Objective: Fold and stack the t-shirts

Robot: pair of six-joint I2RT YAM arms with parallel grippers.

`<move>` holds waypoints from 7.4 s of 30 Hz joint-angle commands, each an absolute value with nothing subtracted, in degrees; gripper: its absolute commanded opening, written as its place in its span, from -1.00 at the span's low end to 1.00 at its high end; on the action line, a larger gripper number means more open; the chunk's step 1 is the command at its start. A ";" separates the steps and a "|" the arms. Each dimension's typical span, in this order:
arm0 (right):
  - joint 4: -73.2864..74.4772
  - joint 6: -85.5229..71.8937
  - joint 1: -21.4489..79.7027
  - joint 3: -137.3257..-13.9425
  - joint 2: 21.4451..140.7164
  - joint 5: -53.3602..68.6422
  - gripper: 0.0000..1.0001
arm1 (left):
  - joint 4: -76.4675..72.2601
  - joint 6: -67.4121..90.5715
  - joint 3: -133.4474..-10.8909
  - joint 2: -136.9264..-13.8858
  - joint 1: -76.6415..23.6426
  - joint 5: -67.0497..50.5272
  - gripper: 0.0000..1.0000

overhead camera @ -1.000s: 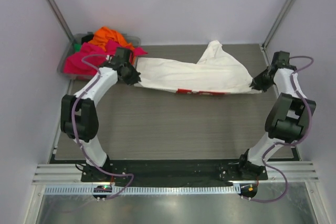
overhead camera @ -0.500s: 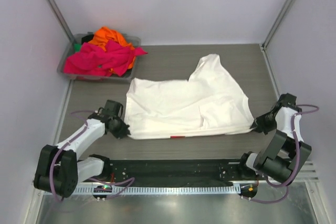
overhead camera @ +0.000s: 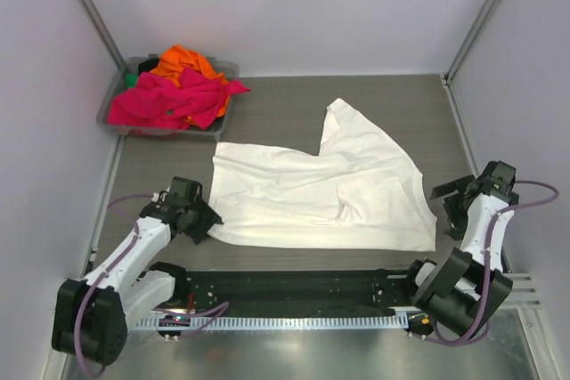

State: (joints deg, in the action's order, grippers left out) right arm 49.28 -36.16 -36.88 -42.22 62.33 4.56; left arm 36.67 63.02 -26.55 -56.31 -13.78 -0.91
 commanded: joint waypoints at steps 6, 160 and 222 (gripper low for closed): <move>44.76 -41.12 -31.59 -48.69 52.48 14.21 0.90 | 47.90 58.20 -36.73 -42.21 -13.45 5.36 0.70; 27.33 -37.97 4.48 -94.68 111.90 -11.78 -0.98 | 44.38 34.36 -95.32 -101.30 -19.95 16.87 0.55; 34.71 -32.61 3.16 -70.84 83.15 -5.09 -0.98 | 49.83 49.66 -133.16 -143.53 -16.35 13.62 -1.00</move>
